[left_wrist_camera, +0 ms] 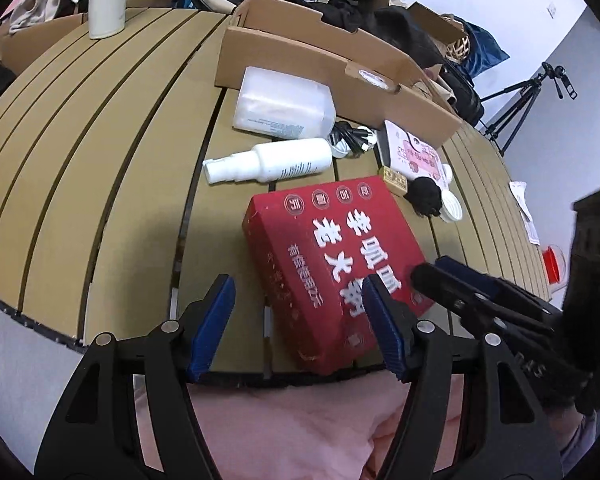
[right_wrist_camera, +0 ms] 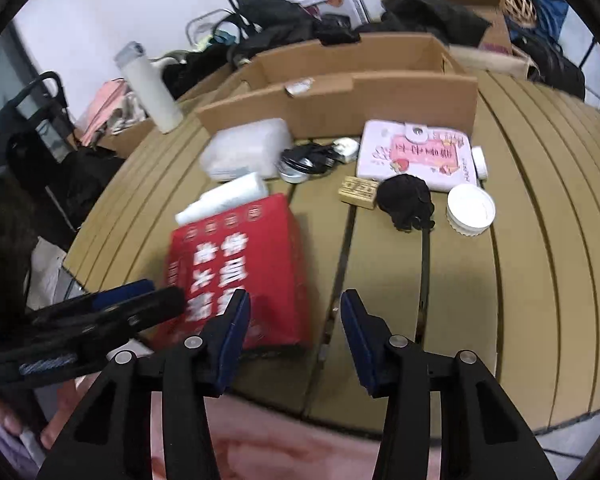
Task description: Organize objects
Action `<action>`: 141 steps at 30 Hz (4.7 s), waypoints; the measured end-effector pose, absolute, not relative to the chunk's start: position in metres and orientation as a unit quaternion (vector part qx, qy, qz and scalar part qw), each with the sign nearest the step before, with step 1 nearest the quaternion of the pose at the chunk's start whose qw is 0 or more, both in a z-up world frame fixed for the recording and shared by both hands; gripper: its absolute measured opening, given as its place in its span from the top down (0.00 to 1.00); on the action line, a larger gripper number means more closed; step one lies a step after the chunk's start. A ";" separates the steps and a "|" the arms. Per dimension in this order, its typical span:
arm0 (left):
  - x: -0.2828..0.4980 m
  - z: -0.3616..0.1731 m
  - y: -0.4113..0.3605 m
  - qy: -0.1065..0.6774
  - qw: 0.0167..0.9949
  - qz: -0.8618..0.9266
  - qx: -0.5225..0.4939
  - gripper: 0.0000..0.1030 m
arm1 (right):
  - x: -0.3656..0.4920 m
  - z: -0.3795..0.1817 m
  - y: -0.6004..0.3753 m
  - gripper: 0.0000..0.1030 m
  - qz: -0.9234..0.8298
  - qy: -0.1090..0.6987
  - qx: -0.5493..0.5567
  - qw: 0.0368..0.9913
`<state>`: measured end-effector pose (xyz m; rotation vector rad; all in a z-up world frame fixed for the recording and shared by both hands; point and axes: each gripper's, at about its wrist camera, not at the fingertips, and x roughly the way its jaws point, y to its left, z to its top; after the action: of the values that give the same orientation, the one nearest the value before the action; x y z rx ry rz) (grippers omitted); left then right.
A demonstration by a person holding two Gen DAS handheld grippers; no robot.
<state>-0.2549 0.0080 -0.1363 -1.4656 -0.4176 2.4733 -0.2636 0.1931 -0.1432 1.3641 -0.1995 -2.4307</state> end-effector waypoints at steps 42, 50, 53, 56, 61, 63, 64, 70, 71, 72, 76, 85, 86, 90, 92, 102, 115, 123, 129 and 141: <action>-0.580 -0.040 -0.018 0.012 0.061 0.861 -0.505 0.04 | -0.590 -0.074 0.177 0.56 -0.834 -0.090 0.527 0.133; -0.536 0.021 -0.050 -0.014 0.019 0.876 -0.481 0.04 | -0.547 0.021 0.266 0.05 -0.865 -0.052 0.492 0.086; -0.503 0.038 -0.045 -0.017 0.022 0.886 -0.463 0.03 | -0.519 0.041 0.276 0.05 -0.871 -0.064 0.478 0.094; -0.457 0.047 -0.039 -0.007 0.022 0.890 -0.456 0.03 | -0.478 0.051 0.276 0.05 -0.875 -0.054 0.468 0.115; -0.345 0.062 -0.032 0.036 0.008 0.915 -0.403 0.03 | -0.367 0.051 0.278 0.05 -0.892 -0.020 0.430 0.141; -0.294 0.062 -0.034 0.029 -0.011 0.918 -0.394 0.03 | -0.322 0.048 0.278 0.05 -0.899 0.002 0.413 0.144; -0.255 0.057 -0.036 0.000 -0.009 0.921 -0.390 0.00 | -0.295 0.044 0.278 0.05 -0.900 0.009 0.409 0.150; -0.097 0.007 -0.013 -0.008 0.016 0.929 -0.369 0.00 | -0.125 -0.003 0.299 0.05 -0.899 -0.102 0.373 0.205; -0.089 0.000 -0.004 0.009 0.022 0.925 -0.379 0.00 | -0.113 -0.009 0.300 0.05 -0.898 -0.109 0.379 0.195; -0.085 -0.005 0.007 0.031 0.048 0.919 -0.391 0.00 | -0.100 -0.017 0.300 0.05 -0.898 -0.114 0.385 0.179; -0.081 -0.008 0.030 0.075 0.072 0.916 -0.388 0.00 | -0.087 -0.030 0.289 0.05 -0.890 -0.095 0.404 0.188; -0.093 -0.028 0.030 0.062 0.073 0.907 -0.410 0.00 | -0.097 -0.052 0.277 0.05 -0.885 -0.075 0.424 0.174; -0.096 -0.032 0.030 0.063 0.072 0.906 -0.412 0.00 | -0.098 -0.058 0.275 0.05 -0.883 -0.071 0.431 0.172; -0.118 -0.045 0.032 0.073 0.054 0.905 -0.415 0.00 | -0.109 -0.079 0.264 0.05 -0.884 -0.033 0.440 0.152; -0.136 -0.051 0.032 0.074 0.053 0.907 -0.410 0.00 | -0.117 -0.085 0.261 0.05 -0.887 -0.029 0.434 0.158; -0.283 -0.102 0.047 0.157 0.147 0.893 -0.395 0.04 | -0.220 -0.105 0.242 0.05 -0.890 0.004 0.424 0.166; -0.363 -0.156 0.037 0.101 0.187 0.851 -0.481 0.76 | -0.339 -0.158 0.207 0.61 -0.868 0.083 0.468 0.146; -0.347 -0.156 0.031 0.081 0.184 0.851 -0.485 0.77 | -0.332 -0.148 0.213 0.63 -0.871 0.057 0.465 0.148; -0.299 -0.110 -0.001 -0.012 0.150 0.873 -0.463 0.77 | -0.286 -0.107 0.227 0.63 -0.886 0.056 0.441 0.134; -0.186 -0.059 -0.032 -0.088 0.097 0.888 -0.440 0.77 | -0.169 -0.079 0.268 0.63 -0.881 -0.002 0.460 0.108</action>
<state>-0.1860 -0.0323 -0.0591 -1.3024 -0.2619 2.6302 -0.1689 0.2676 -0.0791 1.3542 -0.0060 -2.5923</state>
